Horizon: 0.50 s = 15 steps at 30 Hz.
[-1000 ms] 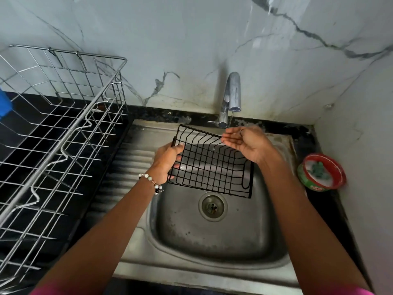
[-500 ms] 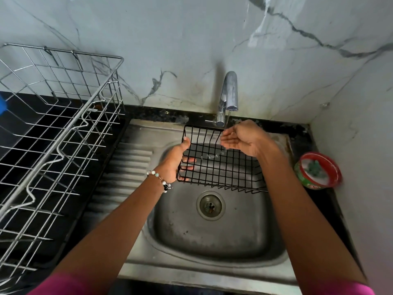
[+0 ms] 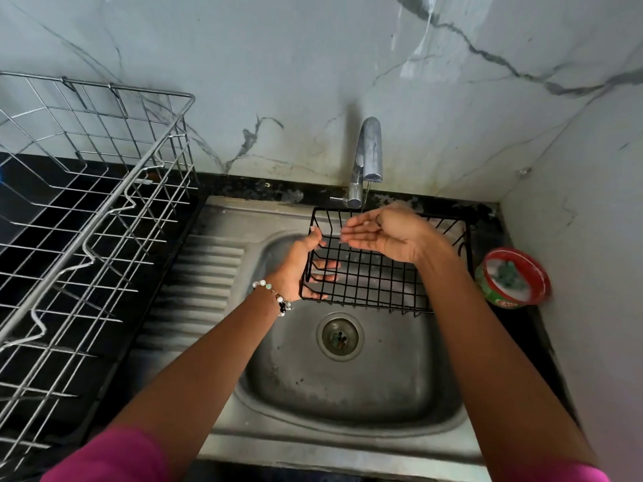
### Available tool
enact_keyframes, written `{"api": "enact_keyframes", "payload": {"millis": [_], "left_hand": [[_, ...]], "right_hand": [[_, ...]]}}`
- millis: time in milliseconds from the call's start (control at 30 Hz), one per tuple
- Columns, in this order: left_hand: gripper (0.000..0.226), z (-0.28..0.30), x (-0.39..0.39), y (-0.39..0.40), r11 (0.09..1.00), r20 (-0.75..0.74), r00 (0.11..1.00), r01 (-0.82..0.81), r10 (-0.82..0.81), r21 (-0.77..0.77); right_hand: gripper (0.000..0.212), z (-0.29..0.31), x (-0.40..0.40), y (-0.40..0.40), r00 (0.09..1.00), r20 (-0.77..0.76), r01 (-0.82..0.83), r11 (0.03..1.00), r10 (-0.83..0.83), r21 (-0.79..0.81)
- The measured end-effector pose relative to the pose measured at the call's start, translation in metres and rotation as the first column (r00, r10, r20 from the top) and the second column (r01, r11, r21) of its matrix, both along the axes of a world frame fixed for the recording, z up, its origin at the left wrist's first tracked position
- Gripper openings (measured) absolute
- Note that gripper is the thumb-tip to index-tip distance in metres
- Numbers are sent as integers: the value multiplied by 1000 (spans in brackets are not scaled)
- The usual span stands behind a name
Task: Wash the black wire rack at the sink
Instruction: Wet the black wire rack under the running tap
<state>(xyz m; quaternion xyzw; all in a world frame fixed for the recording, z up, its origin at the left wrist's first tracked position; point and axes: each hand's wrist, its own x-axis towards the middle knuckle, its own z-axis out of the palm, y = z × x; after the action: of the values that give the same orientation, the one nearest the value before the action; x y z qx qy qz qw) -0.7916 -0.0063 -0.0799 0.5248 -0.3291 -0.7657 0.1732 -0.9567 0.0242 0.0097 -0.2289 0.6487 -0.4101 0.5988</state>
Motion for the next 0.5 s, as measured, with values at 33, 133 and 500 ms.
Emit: {"api": "enact_keyframes", "payload": {"millis": [33,133,500], "left_hand": [[55,-1,-2,1,1000,-15,1000,5,-5,10],[56,-3,-6,3,999,-68,998,8,-5,42],[54,-2,-10,4,999,-125,992,-16,22,51]], "right_hand": [[28,-1,0,0,1000,-6,27,1000,-27,-2],[30,-4,0,-1,998,-21,59,998,-59,-3],[31,-13,-2,-2,995,28,97,994,-99,49]]}}
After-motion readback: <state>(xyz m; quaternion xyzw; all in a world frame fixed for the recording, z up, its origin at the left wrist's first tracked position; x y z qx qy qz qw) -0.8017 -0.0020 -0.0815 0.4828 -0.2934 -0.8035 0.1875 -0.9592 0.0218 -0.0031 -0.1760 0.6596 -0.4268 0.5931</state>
